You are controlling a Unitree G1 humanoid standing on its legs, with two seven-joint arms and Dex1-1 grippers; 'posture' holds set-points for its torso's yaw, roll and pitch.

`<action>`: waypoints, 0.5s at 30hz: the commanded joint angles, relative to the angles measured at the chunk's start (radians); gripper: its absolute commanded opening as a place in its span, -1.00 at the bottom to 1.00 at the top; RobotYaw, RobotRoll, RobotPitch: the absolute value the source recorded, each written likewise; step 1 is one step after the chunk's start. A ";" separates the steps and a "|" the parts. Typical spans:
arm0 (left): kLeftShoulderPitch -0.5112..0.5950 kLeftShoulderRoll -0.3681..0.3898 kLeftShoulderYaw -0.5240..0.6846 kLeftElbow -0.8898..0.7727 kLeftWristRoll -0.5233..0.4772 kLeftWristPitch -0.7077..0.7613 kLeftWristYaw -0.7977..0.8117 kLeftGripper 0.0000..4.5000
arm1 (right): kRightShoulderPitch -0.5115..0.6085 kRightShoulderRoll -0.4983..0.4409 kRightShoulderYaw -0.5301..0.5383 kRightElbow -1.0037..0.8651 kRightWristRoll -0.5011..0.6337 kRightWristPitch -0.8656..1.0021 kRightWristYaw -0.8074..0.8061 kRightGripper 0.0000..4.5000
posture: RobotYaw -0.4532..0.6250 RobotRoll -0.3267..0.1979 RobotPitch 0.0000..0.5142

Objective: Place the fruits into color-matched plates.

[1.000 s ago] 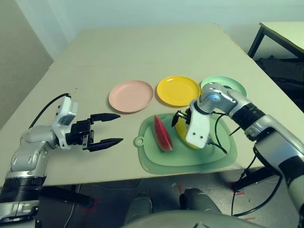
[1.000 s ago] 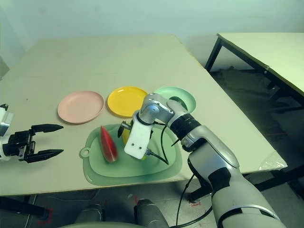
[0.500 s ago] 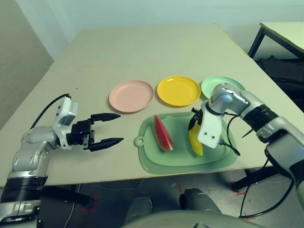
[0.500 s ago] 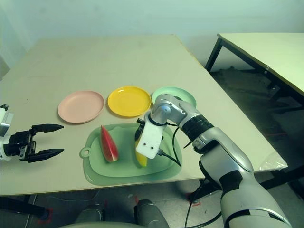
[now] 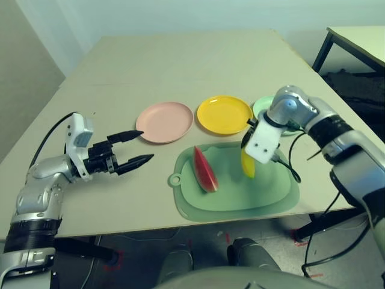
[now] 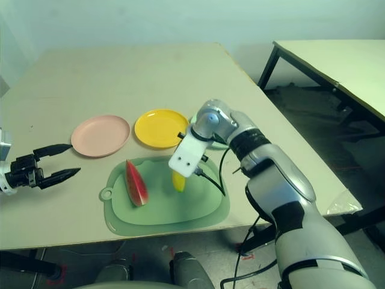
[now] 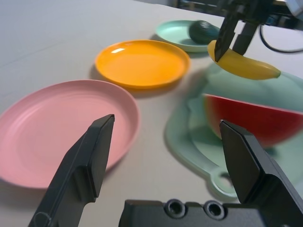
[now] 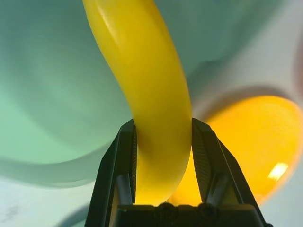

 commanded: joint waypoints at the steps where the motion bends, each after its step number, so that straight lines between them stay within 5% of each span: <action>1: -0.012 -0.002 0.017 0.002 -0.001 0.035 0.036 1.00 | -0.072 0.058 -0.039 0.101 -0.044 0.046 -0.135 -0.26 | -0.19 0.25 -0.91; 15: 0.005 0.009 0.025 -0.058 0.003 0.099 0.090 1.00 | -0.127 0.172 -0.011 0.319 -0.252 0.240 -0.623 -0.26 | -0.15 0.25 -0.87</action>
